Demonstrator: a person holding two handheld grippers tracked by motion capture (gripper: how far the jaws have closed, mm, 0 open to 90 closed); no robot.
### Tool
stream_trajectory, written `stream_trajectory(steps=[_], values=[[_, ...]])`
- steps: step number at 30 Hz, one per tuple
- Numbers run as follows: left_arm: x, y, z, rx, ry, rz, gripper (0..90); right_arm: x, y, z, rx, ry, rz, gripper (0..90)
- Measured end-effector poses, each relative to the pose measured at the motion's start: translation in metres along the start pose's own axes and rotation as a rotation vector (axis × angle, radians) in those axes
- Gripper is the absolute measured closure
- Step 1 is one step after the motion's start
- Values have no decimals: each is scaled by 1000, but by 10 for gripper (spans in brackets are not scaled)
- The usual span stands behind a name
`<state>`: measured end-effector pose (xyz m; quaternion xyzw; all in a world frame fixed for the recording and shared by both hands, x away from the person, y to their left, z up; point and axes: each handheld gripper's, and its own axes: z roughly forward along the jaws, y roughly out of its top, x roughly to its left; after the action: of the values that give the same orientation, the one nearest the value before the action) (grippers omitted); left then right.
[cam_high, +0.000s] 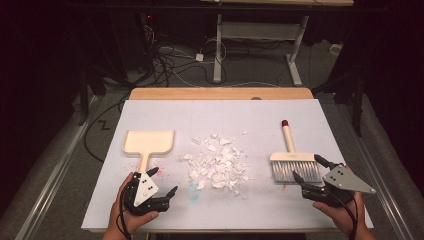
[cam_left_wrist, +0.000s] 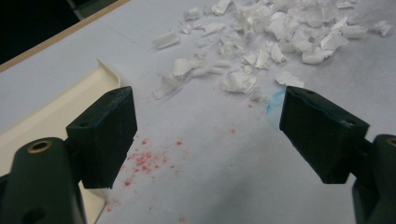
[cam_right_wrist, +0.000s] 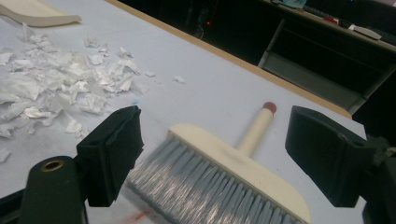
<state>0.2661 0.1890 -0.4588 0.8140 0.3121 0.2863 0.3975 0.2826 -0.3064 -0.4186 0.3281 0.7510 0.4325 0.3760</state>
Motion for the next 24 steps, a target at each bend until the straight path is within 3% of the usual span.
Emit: stream_trajectory(steps=[4,24], values=[[-1,0,-1,-4,-5,0,181,-1,-1,-2,2,-1,14,193],[-5,-2,-2,0,-27,17,173,2,-1,5,32,-1,-15,195]])
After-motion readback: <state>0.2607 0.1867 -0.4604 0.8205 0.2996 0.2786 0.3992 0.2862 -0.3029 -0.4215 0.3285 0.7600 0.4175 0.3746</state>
